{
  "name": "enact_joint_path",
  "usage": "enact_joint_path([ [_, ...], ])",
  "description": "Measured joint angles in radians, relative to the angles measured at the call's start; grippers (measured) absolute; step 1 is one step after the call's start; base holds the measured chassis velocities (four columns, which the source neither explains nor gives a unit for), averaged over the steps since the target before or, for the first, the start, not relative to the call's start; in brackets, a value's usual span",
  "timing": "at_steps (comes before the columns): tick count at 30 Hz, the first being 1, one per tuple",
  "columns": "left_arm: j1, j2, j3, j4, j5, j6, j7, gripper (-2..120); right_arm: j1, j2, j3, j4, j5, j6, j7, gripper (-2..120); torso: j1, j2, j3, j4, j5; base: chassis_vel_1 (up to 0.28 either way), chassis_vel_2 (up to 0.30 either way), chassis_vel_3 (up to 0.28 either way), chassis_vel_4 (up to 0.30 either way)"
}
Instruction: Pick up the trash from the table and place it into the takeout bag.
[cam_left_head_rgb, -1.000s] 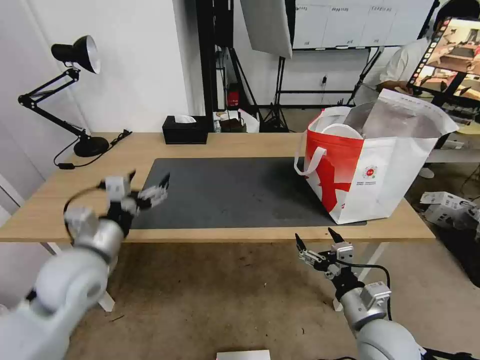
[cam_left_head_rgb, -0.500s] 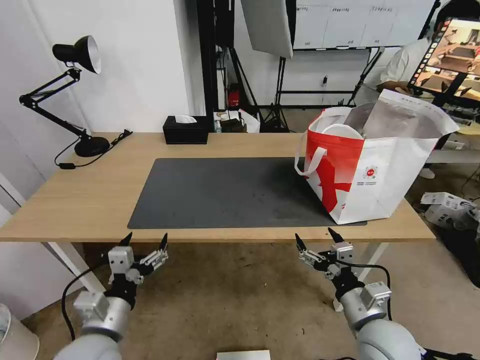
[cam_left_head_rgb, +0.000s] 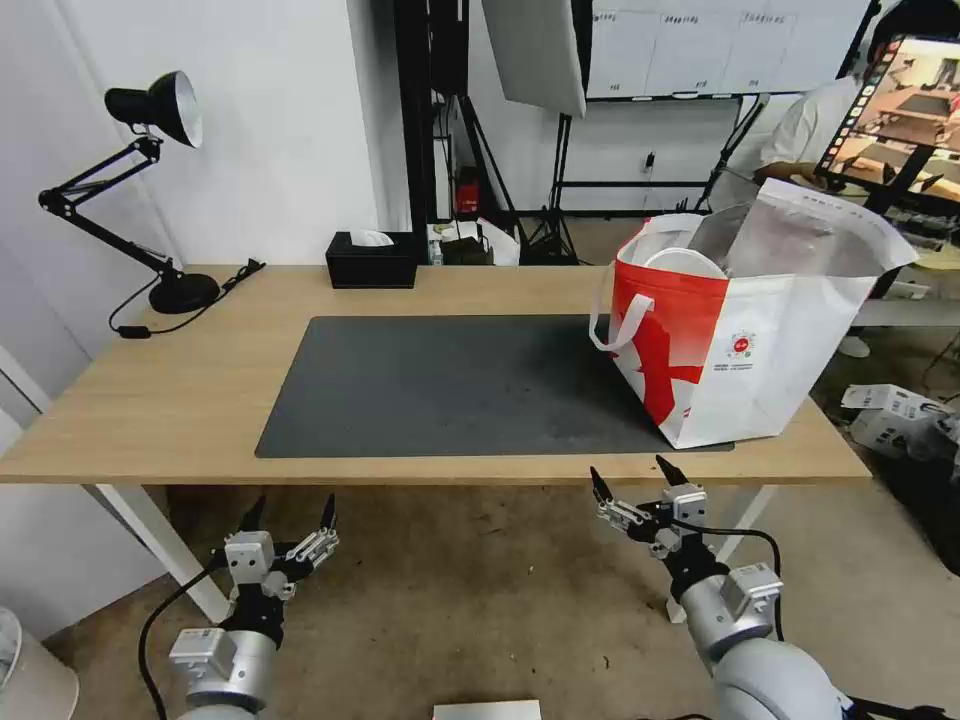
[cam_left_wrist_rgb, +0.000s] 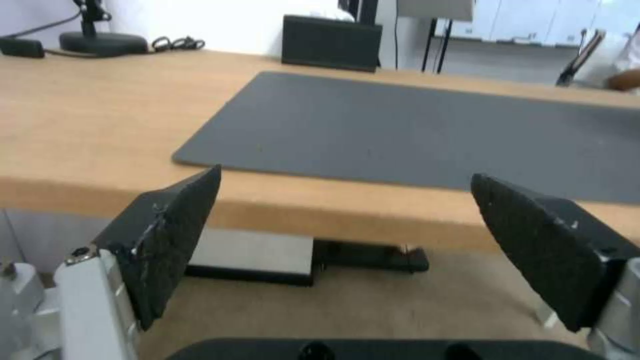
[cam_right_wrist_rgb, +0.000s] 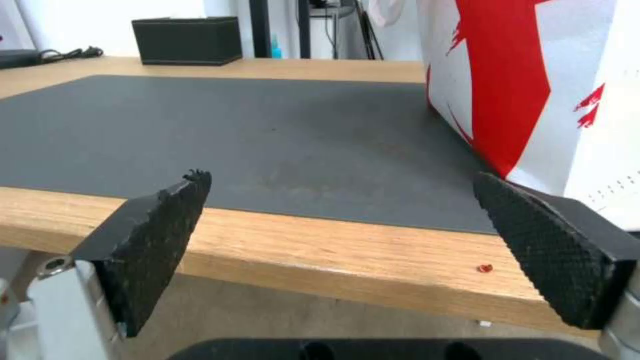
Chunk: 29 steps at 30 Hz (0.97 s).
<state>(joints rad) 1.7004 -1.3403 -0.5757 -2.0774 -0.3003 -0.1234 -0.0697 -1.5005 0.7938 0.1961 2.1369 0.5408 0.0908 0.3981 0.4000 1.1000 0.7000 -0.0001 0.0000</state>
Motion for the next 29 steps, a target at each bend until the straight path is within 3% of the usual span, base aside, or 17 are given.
enact_joint_path([
  [6,-0.041,-0.010,0.010,0.038,0.029,-0.020,0.000,100,0.000,0.000,0.000,0.000,0.000,0.000,0.000,100,0.000,0.000,0.000,0.0001,-0.0001,0.000,0.000,0.000,0.000],
  [29,-0.045,-0.009,0.011,0.040,0.031,-0.018,0.000,100,0.000,0.000,0.000,0.000,0.000,0.000,0.000,100,0.000,0.000,0.000,0.0001,0.0000,0.000,0.000,0.000,0.000],
])
